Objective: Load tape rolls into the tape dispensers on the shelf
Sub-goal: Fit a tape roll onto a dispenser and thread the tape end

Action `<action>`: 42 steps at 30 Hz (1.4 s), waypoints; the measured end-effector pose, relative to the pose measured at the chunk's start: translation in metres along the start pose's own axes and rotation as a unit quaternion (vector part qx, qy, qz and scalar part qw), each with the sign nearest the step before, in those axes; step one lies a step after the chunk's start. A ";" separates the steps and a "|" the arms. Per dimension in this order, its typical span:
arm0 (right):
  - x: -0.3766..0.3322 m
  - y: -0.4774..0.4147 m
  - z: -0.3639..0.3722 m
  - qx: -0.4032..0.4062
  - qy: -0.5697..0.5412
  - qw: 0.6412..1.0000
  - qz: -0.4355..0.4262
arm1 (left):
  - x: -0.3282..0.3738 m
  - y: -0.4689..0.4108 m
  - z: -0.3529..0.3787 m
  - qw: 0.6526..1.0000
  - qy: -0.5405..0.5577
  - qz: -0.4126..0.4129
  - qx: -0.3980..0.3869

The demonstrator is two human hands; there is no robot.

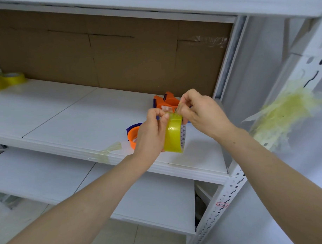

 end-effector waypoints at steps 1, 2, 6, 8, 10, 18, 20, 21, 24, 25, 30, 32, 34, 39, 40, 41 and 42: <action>-0.001 0.000 0.000 -0.001 0.010 1.000 -0.001 | 0.001 -0.001 0.000 1.000 -0.021 0.000 0.004; -0.002 0.000 0.000 -0.002 0.019 1.000 0.000 | 0.002 -0.001 0.000 0.999 -0.038 -0.002 0.007; -0.005 0.000 0.000 -0.006 0.028 1.000 -0.002 | 0.003 -0.001 0.000 0.998 -0.057 -0.022 0.008; -0.003 -0.001 -0.001 -0.024 -0.019 0.999 0.017 | 0.003 0.000 -0.002 0.998 -0.057 -0.023 0.004; -0.001 -0.002 -0.001 -0.043 -0.053 0.997 0.044 | 0.004 0.001 -0.002 0.998 -0.059 -0.022 -0.004; 0.008 0.002 0.000 -0.134 -0.255 0.947 0.140 | 0.004 0.003 -0.002 0.998 -0.039 -0.034 -0.024; 0.008 0.003 0.001 -0.124 -0.246 0.953 0.129 | 0.005 0.003 -0.001 0.998 -0.034 -0.035 -0.032; 0.008 0.003 0.000 -0.107 -0.223 0.962 0.118 | 0.006 0.004 -0.001 0.998 -0.034 -0.033 -0.036; 0.007 0.001 -0.007 -0.064 -0.179 0.978 0.086 | 0.007 0.004 0.001 0.998 -0.037 -0.033 -0.045; 0.006 0.001 -0.008 -0.061 -0.187 0.977 0.081 | 0.006 0.003 0.000 0.998 -0.039 -0.035 -0.046; 0.002 0.001 -0.007 -0.078 -0.182 0.979 0.039 | 0.012 0.001 -0.001 0.998 -0.028 -0.022 -0.052; 0.004 0.000 -0.006 -0.075 -0.173 0.981 0.037 | 0.014 0.001 0.001 0.998 -0.025 -0.014 -0.064; 0.005 -0.002 -0.005 -0.085 -0.206 0.974 0.045 | 0.014 0.003 0.001 0.997 -0.026 -0.009 -0.071; 0.014 -0.002 0.000 -0.063 -0.251 0.963 0.078 | 0.016 0.004 0.003 0.997 -0.005 -0.004 -0.079; 0.016 -0.002 0.000 -0.059 -0.257 0.961 0.084 | 0.016 0.004 0.004 0.996 0.011 -0.012 -0.082; 0.017 -0.002 0.001 -0.058 -0.263 0.958 0.094 | 0.016 0.004 0.005 0.996 0.025 -0.019 -0.088; 0.020 -0.003 0.002 -0.062 -0.265 0.956 0.106 | 0.015 0.005 0.006 0.995 0.033 -0.022 -0.091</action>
Point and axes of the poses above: each hand's wrist, its own y-axis away from the middle knuckle, its own z-axis out of the palm, x = y × z, the point moved 6 cm from there along -y, towards the middle knuckle, and after that the axes turned 9 degrees about y, right-handed, at the moved point
